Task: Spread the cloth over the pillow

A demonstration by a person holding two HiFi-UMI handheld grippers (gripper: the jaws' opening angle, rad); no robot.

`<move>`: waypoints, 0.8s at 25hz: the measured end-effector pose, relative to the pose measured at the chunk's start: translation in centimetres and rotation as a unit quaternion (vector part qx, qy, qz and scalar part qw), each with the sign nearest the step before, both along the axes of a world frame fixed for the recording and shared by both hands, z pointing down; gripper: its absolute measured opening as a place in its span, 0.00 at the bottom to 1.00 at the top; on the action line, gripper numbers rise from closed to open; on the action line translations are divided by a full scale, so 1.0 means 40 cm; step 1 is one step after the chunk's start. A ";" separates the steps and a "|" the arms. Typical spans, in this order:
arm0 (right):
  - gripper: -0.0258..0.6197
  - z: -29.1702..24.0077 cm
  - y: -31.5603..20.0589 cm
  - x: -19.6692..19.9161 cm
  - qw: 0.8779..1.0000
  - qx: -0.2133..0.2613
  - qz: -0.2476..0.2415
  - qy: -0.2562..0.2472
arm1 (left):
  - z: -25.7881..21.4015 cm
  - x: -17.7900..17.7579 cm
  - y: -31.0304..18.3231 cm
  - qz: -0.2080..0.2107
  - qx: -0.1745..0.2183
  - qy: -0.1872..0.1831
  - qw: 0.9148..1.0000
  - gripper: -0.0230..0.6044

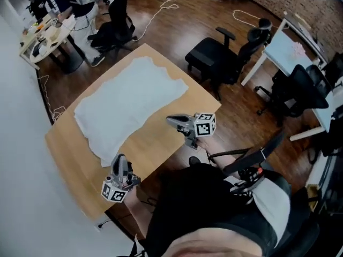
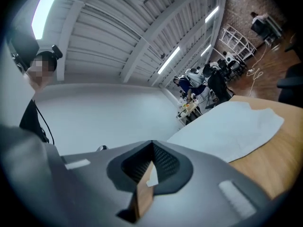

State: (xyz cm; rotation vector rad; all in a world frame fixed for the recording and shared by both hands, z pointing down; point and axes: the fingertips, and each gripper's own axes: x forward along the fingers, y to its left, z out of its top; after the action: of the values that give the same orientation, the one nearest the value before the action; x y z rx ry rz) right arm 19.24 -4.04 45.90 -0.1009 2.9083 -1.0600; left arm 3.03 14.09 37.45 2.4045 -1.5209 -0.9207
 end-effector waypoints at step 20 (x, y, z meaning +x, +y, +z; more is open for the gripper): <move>0.04 -0.019 -0.082 0.298 0.995 0.057 -0.065 -0.055 | -0.046 0.409 -0.073 -0.056 -0.081 -0.077 0.992 0.04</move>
State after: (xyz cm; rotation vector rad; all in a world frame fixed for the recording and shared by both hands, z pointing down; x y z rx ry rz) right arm 31.17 -7.31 45.15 0.1470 2.9012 -0.8811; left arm 19.38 11.17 35.60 2.3415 -1.7280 -0.6141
